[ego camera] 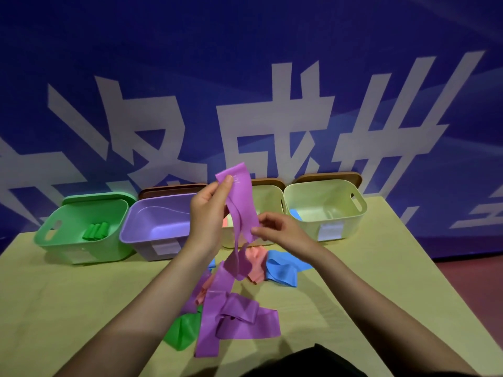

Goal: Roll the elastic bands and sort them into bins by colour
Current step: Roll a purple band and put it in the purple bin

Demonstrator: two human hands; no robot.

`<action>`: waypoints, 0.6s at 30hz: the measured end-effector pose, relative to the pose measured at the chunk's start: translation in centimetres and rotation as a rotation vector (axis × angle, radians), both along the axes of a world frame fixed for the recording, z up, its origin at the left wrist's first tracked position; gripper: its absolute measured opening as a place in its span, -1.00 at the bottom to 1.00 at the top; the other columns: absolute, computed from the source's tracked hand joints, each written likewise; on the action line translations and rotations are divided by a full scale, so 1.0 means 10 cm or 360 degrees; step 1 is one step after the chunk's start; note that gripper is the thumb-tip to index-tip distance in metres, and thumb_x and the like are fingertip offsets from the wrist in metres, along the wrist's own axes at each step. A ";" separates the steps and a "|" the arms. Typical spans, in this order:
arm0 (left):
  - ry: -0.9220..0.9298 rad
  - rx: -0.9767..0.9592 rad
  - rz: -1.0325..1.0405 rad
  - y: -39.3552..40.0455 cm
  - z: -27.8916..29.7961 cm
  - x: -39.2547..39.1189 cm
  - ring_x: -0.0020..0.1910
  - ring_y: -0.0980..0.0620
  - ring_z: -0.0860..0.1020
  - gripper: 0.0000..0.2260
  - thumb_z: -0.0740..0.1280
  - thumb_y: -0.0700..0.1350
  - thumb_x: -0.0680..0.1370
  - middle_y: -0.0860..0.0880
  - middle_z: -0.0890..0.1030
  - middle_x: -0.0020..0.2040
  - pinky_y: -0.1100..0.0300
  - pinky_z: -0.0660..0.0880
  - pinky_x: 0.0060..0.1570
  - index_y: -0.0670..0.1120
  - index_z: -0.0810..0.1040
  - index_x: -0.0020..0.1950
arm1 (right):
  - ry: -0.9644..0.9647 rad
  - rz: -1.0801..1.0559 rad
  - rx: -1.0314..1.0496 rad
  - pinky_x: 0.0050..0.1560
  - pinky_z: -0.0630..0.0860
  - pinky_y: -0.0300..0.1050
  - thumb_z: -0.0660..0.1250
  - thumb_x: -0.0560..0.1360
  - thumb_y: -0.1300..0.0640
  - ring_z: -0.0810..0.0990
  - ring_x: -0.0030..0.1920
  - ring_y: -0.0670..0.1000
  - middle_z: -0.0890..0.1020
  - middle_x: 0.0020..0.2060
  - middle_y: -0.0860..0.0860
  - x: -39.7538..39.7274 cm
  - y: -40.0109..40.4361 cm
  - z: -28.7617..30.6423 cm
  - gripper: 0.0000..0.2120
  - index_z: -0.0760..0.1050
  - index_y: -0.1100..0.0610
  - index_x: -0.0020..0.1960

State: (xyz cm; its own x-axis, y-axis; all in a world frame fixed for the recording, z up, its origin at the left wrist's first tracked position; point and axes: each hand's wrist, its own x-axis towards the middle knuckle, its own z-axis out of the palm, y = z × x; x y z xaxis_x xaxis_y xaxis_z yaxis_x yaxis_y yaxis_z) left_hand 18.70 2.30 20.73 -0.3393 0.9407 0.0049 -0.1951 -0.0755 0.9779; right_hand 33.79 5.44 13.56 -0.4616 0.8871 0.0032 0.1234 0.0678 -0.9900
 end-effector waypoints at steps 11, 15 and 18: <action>0.0569 -0.0137 -0.0229 -0.08 -0.46 -0.16 0.13 0.19 0.49 -0.77 0.21 -0.04 0.62 0.14 0.56 0.14 0.38 0.42 0.07 0.07 0.54 0.25 | 0.0356 -0.0100 0.0111 -0.20 0.41 -0.33 0.31 0.53 0.32 0.47 -0.28 -0.15 0.53 -0.33 -0.05 -0.07 -0.05 0.30 -0.92 0.52 0.22 -0.14; 0.0449 -0.0088 -0.0325 -0.21 -0.43 -0.01 -0.40 0.23 0.44 -0.66 0.19 -0.10 0.63 0.15 0.49 -0.46 0.35 0.35 -0.34 -0.06 0.52 -0.34 | 0.0251 -0.0090 0.0217 -0.17 0.44 -0.27 0.29 0.55 0.32 0.51 -0.23 -0.10 0.58 -0.28 -0.03 -0.10 0.01 0.42 -0.85 0.54 0.12 -0.12; 0.0471 -0.0034 -0.0325 -0.22 -0.37 0.02 -0.40 0.28 0.50 -0.75 0.21 -0.16 0.61 0.17 0.55 -0.44 0.43 0.40 -0.33 -0.06 0.51 -0.27 | 0.0174 -0.0113 0.0281 -0.26 0.39 -0.31 0.32 0.54 0.30 0.47 -0.30 -0.13 0.55 -0.35 -0.10 -0.07 0.02 0.46 -0.85 0.55 0.11 -0.15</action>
State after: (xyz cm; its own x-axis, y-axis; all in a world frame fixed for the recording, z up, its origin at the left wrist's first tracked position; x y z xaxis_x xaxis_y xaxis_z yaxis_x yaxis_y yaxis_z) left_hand 18.89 0.11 17.00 -0.1309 0.9899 0.0545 0.0877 -0.0432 0.9952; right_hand 33.08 5.67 18.17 -0.3864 0.8986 0.2079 0.0268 0.2362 -0.9713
